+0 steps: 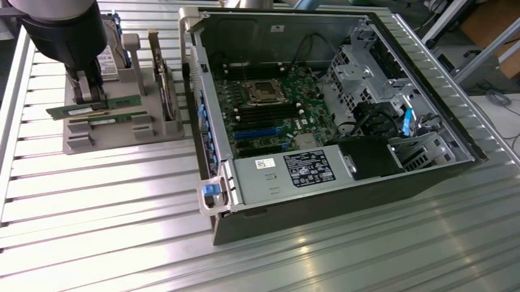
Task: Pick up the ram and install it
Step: 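Pick up the ram and move it above insertion slot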
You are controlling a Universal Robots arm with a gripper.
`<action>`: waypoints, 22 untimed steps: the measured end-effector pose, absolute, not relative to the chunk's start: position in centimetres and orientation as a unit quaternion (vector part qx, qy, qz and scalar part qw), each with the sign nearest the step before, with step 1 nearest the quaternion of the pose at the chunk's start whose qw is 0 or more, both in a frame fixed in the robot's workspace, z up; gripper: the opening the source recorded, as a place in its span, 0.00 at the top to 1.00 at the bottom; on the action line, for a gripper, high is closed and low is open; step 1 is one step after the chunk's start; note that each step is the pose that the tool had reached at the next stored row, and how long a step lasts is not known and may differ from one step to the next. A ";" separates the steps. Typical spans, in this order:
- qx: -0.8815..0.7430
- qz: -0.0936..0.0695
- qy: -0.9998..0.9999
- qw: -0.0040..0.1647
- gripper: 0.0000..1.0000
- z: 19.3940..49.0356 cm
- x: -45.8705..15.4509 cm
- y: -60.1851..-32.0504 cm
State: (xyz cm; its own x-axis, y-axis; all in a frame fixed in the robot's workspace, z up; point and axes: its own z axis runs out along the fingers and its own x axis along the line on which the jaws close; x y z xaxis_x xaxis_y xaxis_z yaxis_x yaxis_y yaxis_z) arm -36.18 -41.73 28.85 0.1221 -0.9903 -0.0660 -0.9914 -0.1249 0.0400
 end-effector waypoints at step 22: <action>-0.749 0.040 0.661 0.009 0.86 29.5 -36.2 -41.7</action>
State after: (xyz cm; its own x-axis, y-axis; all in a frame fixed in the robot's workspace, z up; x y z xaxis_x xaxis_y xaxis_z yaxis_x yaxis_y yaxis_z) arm -36.17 -41.73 29.48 0.1221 -0.9899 -0.0722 -0.9914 -0.1251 0.0393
